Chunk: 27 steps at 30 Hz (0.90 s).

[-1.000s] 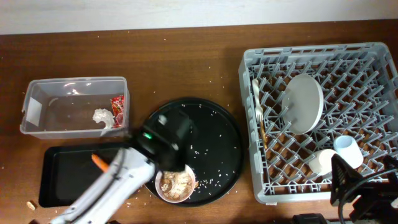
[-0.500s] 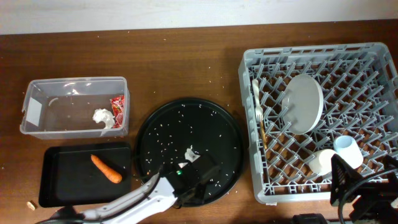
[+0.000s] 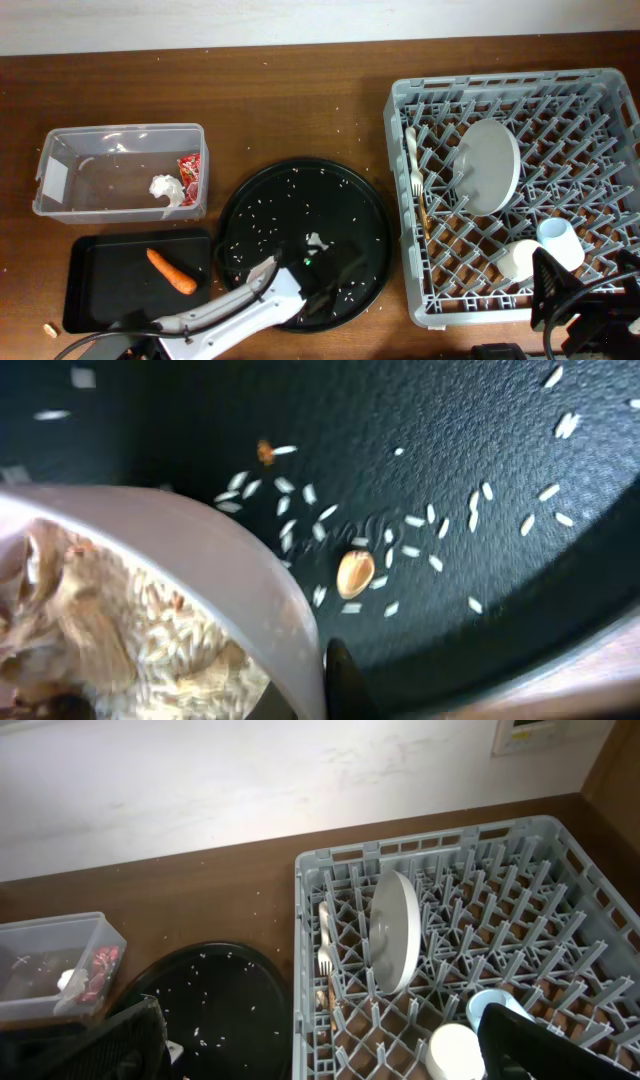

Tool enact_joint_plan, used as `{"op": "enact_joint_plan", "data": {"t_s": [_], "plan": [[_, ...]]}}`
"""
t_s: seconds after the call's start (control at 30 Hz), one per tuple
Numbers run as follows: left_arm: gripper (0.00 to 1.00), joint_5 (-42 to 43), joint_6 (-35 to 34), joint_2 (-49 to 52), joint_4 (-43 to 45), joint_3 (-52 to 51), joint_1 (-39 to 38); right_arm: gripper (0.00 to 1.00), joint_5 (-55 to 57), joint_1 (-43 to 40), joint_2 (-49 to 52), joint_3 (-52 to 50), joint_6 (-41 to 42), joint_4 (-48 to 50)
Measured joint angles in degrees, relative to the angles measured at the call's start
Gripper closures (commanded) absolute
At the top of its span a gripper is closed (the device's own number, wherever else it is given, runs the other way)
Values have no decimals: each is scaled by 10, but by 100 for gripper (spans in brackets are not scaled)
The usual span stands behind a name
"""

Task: Sort waste into correct bins and load items into the dishwasher rack
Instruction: 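Tip the food bowl with the left gripper, pouring rice onto the small black tray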

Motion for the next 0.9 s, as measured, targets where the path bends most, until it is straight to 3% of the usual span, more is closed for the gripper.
{"op": "enact_joint_plan", "data": {"t_s": [0.13,0.33,0.57,0.9], "plan": [[100,-15,4,-4,-90,83,49,1,0,0,0,0,0,0],[100,16,48,-91,-119,89,218,1,0,0,0,0,0,0],[100,141,189,-158,-118,89,484,1,0,0,0,0,0,0],[100,447,428,-160,-26,-35,859,2,0,0,0,0,0,0]]}}
